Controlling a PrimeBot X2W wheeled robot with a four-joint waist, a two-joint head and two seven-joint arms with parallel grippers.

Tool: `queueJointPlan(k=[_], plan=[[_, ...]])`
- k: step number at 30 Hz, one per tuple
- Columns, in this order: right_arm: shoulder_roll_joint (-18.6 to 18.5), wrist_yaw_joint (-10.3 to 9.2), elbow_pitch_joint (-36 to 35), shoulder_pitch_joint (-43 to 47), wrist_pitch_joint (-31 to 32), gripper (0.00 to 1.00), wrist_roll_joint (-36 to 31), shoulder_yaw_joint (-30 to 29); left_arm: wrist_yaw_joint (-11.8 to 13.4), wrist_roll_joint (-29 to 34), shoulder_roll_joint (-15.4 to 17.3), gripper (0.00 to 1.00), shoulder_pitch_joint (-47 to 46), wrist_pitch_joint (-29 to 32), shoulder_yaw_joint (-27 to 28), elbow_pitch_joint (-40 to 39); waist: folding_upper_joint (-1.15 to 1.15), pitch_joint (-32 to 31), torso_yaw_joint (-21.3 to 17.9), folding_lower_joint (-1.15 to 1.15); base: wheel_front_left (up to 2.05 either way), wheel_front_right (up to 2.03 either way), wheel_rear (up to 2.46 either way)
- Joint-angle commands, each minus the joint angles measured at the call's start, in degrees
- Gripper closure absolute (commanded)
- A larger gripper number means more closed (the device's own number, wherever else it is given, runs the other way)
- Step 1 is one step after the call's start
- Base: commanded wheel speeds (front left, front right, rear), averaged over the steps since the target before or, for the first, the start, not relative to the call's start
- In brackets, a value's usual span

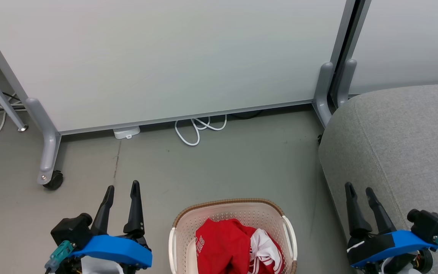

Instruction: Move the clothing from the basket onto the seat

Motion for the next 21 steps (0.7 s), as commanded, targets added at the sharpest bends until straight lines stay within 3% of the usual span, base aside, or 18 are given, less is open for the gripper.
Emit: queueJointPlan(k=[1,21], plan=[[-0.48,0.11,-0.06,-0.76,-0.55,0.00,-1.65,0.14,0.18,1.54,0.30,0.00,-1.17,-0.58,-0.09,-0.08,0.00,-0.01,-0.01,0.00,0.00,0.00,0.00],[-0.55,0.14,0.31,-0.60,-1.63,0.00,-10.27,0.38,0.60,8.27,0.33,0.00,-0.77,-2.85,-1.19,0.10,0.00,0.15,-0.16,0.00,0.00,0.00,0.00]])
